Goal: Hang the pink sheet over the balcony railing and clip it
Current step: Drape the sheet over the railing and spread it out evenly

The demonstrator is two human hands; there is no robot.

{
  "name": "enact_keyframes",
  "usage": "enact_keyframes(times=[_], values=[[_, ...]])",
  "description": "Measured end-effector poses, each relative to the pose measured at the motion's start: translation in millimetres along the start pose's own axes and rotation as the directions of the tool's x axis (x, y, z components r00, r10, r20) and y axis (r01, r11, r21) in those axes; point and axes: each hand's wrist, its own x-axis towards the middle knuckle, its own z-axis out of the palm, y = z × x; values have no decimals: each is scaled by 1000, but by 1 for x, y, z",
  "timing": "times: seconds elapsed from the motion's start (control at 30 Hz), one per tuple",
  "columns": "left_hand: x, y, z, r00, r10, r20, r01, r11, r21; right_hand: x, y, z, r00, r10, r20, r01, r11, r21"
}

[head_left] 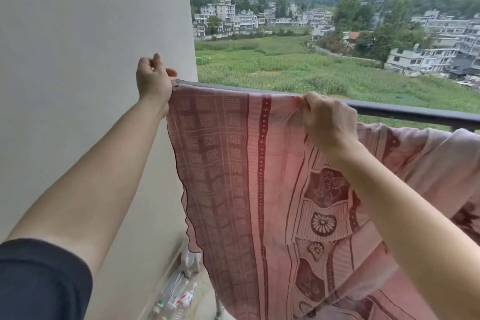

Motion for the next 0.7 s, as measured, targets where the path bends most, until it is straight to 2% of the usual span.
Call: enact_keyframes(times=[0.07, 0.13, 0.23, 0.3, 0.4, 0.6, 0.7], values=[[-3, 12, 13, 998, 62, 20, -63, 997, 36, 4, 22, -10, 994, 110, -17, -110, 994, -8], [-9, 10, 25, 993, 57, 104, -68, 992, 106, 8, 40, -18, 979, 201, -20, -201, 980, -7], [-26, -9, 40, 969, -11, 248, -86, 923, 376, 11, 57, -25, 970, 242, 33, -241, 970, -34], [-45, -20, 44, 980, 55, 193, -141, 872, 469, 10, 61, -27, 970, 236, 60, -234, 972, -30], [-80, -25, 48, 973, 230, -16, -200, 874, 443, 10, 61, -29, 974, 216, 62, -215, 976, -20], [-116, -50, 51, 971, 226, 80, -238, 859, 453, 8, 61, -30, 982, 178, 65, -178, 984, -7], [-130, -55, 53, 982, 136, 133, -179, 898, 402, 3, 56, -29, 988, 132, 83, -135, 990, 33]])
